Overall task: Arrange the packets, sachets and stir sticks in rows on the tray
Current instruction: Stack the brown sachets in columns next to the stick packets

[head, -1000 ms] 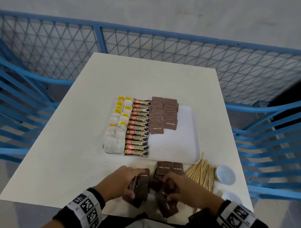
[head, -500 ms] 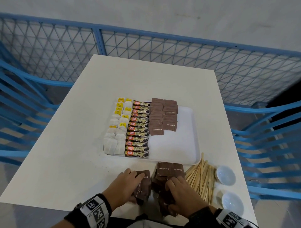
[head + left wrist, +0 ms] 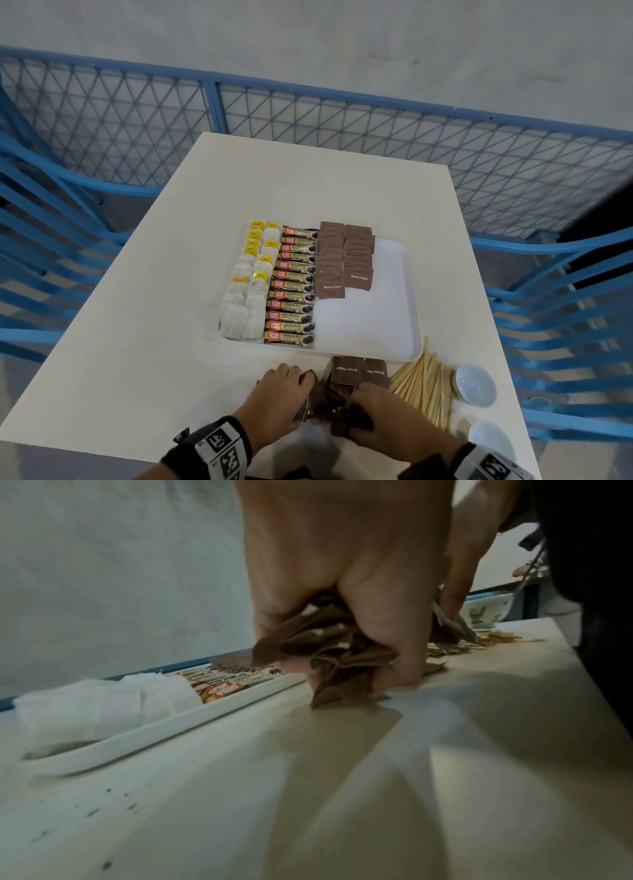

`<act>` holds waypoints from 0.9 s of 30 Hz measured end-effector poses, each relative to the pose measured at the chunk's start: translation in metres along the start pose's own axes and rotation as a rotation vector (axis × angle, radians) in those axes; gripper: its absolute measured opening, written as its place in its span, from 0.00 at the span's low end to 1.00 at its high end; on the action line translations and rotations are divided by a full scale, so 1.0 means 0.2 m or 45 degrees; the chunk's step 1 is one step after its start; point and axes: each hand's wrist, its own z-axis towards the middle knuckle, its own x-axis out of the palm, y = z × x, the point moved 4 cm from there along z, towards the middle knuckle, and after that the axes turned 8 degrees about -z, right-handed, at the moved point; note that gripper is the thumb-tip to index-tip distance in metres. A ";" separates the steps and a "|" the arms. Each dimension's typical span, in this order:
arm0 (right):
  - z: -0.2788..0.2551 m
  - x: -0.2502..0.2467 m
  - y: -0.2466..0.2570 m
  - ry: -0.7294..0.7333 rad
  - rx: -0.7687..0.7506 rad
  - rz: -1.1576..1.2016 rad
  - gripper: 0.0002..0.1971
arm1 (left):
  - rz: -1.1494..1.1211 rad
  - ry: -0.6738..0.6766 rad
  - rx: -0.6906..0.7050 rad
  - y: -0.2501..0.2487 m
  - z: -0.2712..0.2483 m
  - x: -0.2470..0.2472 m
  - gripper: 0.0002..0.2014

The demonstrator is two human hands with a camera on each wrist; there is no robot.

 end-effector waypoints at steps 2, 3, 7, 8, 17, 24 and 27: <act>0.01 -0.06 0.01 -0.058 -0.007 0.085 0.15 | -0.113 -0.054 -0.032 0.01 0.02 -0.02 0.24; 0.02 -0.09 0.01 -0.085 -0.013 0.123 0.14 | -0.221 -0.084 -0.061 0.03 0.03 -0.02 0.22; 0.08 -0.16 0.02 -0.136 -0.004 0.288 0.14 | -0.907 -0.172 -0.189 0.13 0.02 -0.05 0.12; 0.10 -0.17 0.02 -0.139 -0.019 0.327 0.14 | -1.107 -0.174 -0.207 0.15 0.01 -0.05 0.11; 0.22 -0.31 0.15 -0.183 -0.010 0.650 0.11 | -2.032 -0.113 -0.253 0.17 -0.05 -0.23 0.11; 0.30 -0.42 0.23 -0.275 -0.105 1.072 0.19 | -2.761 -0.057 -0.396 0.17 -0.05 -0.31 0.12; 0.34 -0.43 0.27 -0.261 -0.117 1.145 0.19 | -3.017 -0.161 -0.254 0.16 -0.03 -0.38 0.23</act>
